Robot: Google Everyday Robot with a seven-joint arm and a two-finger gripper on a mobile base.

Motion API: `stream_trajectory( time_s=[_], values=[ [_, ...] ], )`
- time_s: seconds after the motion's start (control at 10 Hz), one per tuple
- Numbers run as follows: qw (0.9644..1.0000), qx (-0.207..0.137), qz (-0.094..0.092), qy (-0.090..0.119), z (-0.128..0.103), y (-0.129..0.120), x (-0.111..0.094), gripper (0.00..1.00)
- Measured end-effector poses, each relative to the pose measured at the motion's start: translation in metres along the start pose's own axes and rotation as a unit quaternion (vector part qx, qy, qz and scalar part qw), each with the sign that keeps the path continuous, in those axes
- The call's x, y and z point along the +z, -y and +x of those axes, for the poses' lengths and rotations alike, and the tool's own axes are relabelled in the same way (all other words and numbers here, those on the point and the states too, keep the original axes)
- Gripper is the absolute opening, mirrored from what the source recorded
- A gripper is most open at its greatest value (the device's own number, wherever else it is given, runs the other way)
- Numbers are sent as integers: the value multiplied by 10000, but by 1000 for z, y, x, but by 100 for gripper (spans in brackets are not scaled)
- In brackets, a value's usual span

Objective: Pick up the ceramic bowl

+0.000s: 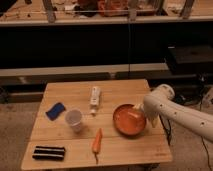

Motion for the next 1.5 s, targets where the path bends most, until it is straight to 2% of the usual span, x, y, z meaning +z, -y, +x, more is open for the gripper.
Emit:
stream_trajectory(
  time_s=[1.5],
  values=[
    [9974,-712,103,54,2,1,9,80]
  ],
)
